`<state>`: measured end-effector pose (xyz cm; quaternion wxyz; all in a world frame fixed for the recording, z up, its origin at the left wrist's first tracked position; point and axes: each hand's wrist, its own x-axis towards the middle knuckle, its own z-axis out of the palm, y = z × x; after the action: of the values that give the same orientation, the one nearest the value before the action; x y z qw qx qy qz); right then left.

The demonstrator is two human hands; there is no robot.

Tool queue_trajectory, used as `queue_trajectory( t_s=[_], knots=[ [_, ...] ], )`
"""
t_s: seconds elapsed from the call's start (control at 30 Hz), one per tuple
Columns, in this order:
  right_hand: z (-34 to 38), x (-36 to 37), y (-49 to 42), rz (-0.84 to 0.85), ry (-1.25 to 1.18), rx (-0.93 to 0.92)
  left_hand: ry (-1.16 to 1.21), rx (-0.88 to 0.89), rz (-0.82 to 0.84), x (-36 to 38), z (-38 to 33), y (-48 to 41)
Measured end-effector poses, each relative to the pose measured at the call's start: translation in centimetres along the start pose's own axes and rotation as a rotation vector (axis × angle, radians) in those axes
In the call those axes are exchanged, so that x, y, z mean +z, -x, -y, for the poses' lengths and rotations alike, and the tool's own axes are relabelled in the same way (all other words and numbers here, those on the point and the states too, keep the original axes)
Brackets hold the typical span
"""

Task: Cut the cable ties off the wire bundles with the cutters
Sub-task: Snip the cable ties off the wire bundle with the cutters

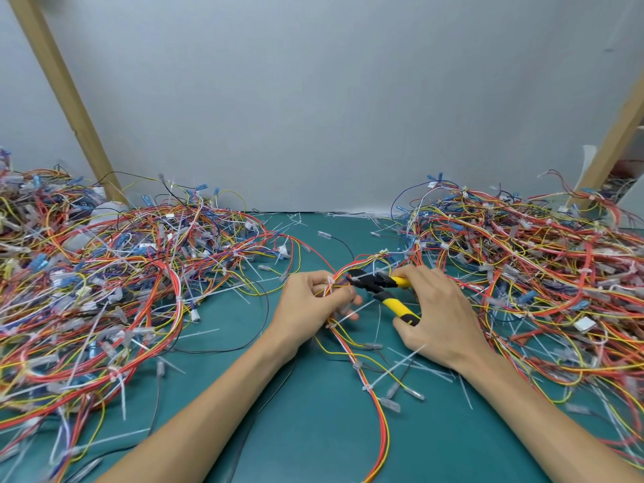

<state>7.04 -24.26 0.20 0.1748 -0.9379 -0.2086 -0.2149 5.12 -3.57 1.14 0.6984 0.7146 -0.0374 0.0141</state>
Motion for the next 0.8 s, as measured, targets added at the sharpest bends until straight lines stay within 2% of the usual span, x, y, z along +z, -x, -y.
queue_trajectory(
  t_s=[0.37, 0.8],
  knots=[
    [0.2, -0.27, 0.23, -0.024, 0.029, -0.015, 0.079, -0.01, 0.049, 0.07, -0.54, 0.47],
    [0.44, -0.47, 0.29, -0.062, 0.019, 0.006, -0.053, 0.001, 0.061, -0.11, 0.0, 0.08]
  ],
)
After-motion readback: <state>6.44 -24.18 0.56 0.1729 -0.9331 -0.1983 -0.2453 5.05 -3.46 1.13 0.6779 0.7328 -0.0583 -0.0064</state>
